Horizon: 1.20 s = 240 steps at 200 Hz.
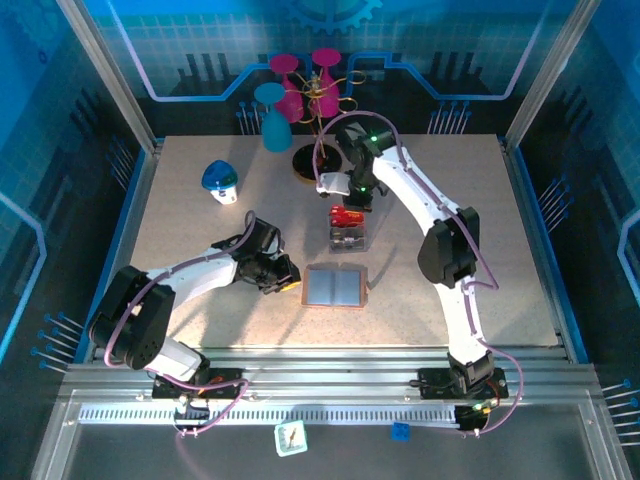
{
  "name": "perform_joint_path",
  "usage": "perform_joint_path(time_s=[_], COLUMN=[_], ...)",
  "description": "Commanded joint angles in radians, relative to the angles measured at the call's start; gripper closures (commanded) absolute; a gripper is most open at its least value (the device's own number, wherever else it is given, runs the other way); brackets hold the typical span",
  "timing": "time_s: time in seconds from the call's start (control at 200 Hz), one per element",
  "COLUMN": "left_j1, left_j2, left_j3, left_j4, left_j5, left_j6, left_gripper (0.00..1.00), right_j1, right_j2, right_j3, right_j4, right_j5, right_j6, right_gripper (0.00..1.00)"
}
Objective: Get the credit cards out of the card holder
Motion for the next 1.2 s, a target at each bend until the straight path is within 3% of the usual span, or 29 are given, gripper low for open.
perform_joint_path(time_s=[0.0, 0.605, 1.196], left_j1=[0.011, 0.016, 0.016], left_j2=[-0.004, 0.004, -0.011], left_j3=[0.009, 0.038, 0.04], left_j4=[-0.024, -0.065, -0.077], left_j5=[-0.007, -0.013, -0.021], left_j6=[-0.009, 0.003, -0.001], left_gripper=[0.84, 0.84, 0.84], right_j1=[-0.004, -0.012, 0.018], right_j2=[0.042, 0.108, 0.013], right_j3=[0.044, 0.041, 0.033], right_j4=[-0.086, -0.073, -0.03], right_j5=[0.001, 0.015, 0.046], right_j6=[-0.049, -0.079, -0.119], right_gripper=[1.0, 1.0, 1.0])
